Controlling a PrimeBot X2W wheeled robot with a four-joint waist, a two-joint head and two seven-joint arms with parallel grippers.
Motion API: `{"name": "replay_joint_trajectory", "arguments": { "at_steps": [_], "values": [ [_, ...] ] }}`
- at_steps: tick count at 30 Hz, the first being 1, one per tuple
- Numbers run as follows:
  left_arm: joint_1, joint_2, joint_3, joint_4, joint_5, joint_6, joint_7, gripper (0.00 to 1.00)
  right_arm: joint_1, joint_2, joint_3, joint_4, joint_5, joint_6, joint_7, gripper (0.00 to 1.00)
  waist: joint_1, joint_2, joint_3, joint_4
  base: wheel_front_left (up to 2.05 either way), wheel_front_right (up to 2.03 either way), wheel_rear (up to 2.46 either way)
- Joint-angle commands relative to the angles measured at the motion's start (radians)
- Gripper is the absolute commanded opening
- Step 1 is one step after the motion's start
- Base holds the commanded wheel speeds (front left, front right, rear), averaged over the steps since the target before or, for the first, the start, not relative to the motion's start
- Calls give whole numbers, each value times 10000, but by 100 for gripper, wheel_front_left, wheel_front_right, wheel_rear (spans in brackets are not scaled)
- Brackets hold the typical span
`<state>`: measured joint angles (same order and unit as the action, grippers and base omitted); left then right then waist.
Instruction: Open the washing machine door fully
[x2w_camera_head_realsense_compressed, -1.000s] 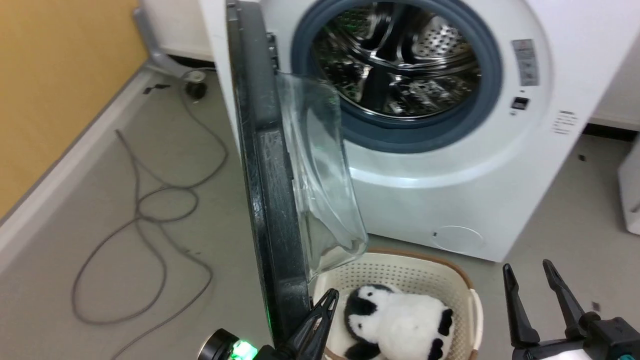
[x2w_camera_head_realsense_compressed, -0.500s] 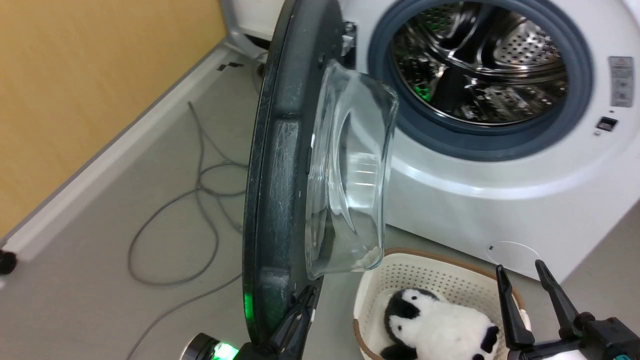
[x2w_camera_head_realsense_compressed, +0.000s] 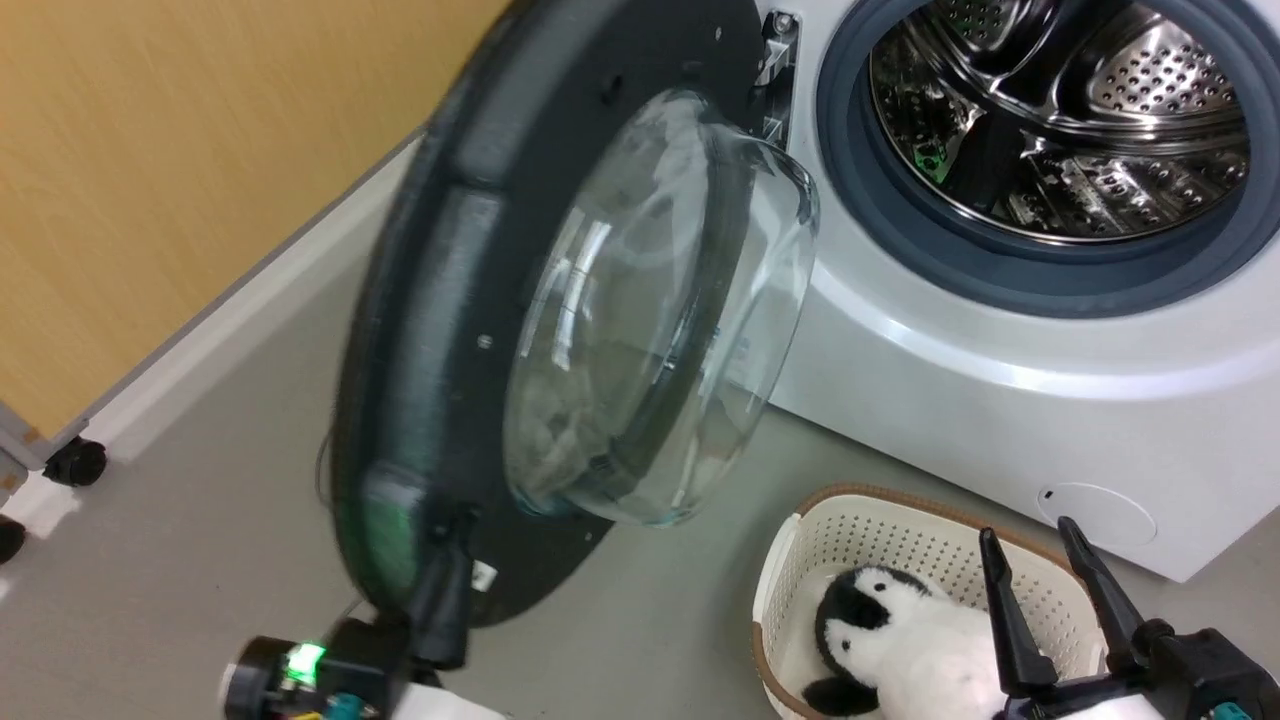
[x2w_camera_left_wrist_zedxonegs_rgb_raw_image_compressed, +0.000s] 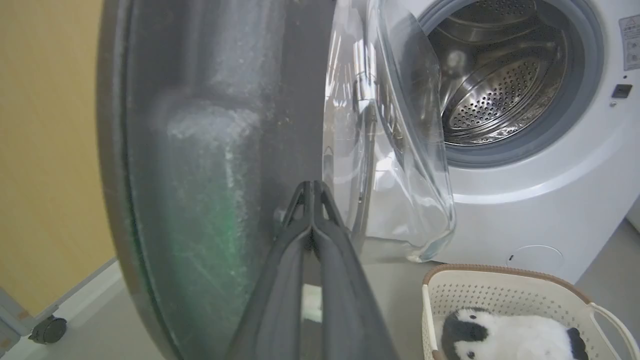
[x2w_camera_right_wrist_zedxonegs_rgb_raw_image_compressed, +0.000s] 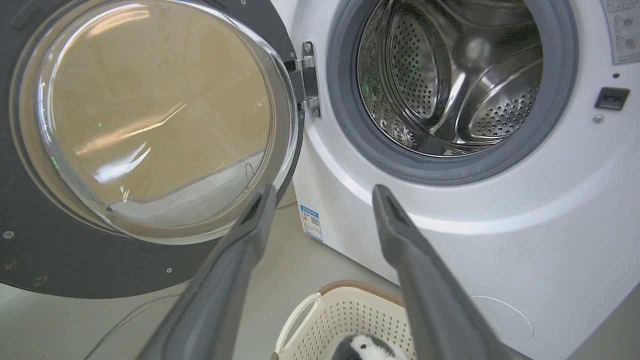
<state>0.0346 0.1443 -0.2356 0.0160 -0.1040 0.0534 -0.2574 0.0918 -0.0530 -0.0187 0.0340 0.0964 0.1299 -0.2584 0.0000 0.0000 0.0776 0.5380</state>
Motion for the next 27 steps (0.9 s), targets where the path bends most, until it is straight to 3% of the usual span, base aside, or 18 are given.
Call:
{"name": "replay_joint_trajectory", "arguments": {
  "at_steps": [1,13,27],
  "values": [
    [-150,42,78,40,-48,63,-44,0,-157,28,14,32,-14,8,-34,100,0,0,29,11,0,0,0],
    [-1302,153,1849,1119,-404,-29,-44,0,-232,28,-176,11,-300,8,-34,100,0,0,461,22,0,0,0],
    [-3257,488,4067,2574,-709,-98,-44,0,-831,-174,-185,-18,-721,8,-34,100,0,0,1696,-494,0,0,0]
  ]
}}
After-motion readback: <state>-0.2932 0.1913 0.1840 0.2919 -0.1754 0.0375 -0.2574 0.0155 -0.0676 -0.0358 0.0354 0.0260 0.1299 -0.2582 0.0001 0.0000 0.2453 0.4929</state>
